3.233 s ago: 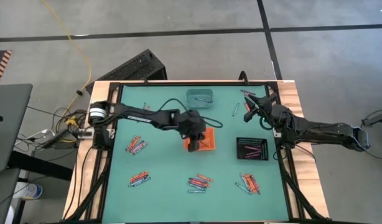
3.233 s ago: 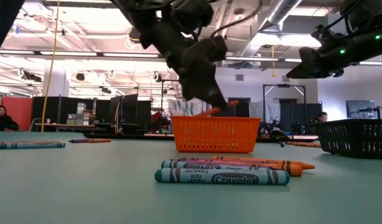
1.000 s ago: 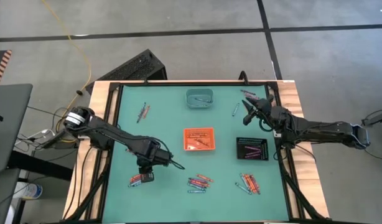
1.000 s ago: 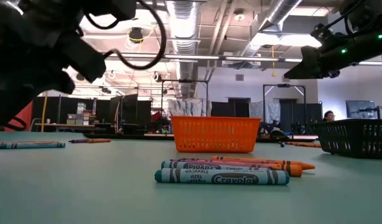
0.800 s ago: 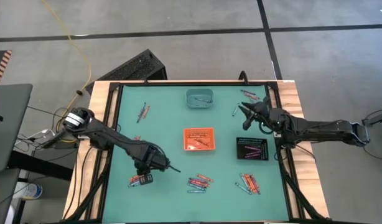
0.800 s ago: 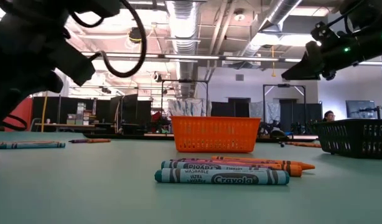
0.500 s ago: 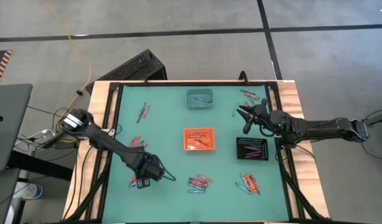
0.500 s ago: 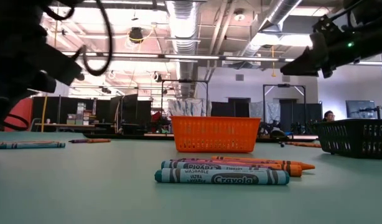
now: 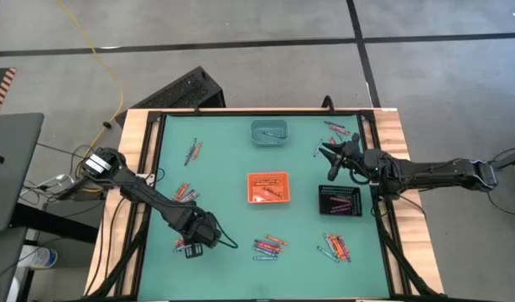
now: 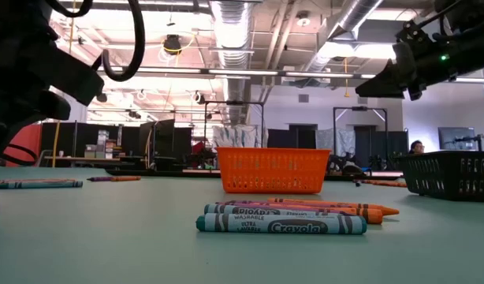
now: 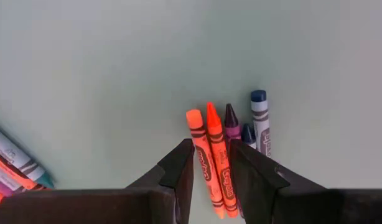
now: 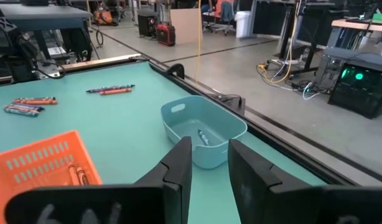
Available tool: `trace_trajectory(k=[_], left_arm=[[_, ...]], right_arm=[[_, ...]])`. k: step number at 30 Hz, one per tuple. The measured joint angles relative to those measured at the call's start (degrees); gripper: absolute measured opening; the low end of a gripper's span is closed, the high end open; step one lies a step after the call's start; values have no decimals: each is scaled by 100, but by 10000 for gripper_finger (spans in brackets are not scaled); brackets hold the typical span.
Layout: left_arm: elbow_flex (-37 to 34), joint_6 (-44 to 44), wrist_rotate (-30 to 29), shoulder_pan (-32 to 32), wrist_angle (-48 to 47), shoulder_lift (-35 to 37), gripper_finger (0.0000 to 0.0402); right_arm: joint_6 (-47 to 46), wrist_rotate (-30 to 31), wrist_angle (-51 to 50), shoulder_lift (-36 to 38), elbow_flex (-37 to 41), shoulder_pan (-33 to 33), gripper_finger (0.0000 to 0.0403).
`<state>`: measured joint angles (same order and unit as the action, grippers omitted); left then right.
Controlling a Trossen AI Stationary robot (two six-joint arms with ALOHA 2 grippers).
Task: Sort crayons
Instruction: Put the orange crayon into the orange bin
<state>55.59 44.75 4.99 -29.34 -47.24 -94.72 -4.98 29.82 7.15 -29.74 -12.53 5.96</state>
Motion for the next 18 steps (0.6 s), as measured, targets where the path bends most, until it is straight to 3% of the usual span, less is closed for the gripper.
trace_trajectory(k=[8,18], left_arm=[[0,9,-255,0,2,0,94],[-431,206,-126,0,109,0,94]], right_arm=[[-63,0,-10,0,0,1,107],[-63,0,-14,0,0,2,107]])
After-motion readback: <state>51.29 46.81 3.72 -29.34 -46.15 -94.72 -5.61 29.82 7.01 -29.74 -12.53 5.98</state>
